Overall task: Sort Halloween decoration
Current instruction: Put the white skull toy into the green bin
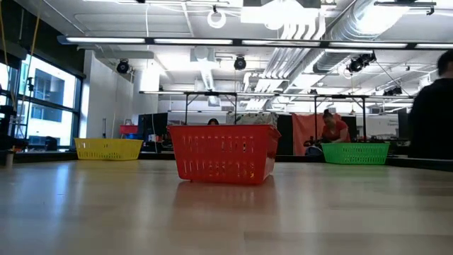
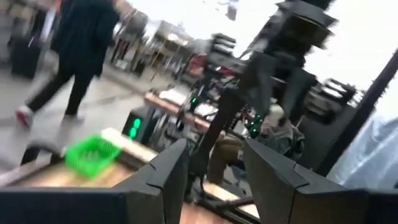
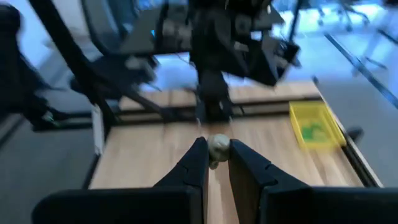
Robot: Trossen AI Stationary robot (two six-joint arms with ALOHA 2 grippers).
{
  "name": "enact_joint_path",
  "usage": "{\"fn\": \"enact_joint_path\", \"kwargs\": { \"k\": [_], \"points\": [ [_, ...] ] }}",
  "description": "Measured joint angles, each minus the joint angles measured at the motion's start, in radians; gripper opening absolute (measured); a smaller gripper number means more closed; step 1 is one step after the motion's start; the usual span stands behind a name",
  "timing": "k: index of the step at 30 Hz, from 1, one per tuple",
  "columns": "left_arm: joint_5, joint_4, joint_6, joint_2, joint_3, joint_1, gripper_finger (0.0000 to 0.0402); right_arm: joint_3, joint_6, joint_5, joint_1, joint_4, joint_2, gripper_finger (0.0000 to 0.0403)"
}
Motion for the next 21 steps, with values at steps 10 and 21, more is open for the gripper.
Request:
{"fn": "enact_joint_path", "kwargs": {
  "k": [10, 21],
  "points": [
    [0.048, 0.158, 0.405, 0.098, 0.000, 0.045, 0.0145, 0.000, -0.059, -0.194, -0.126, 0.153, 0.017, 0.0035],
    [0.148, 0.200, 0.313, 0.121, 0.000, 0.161, 0.0145, 0.000, -0.135, -0.197, -0.190, 0.065, 0.003, 0.0035]
  ]
}}
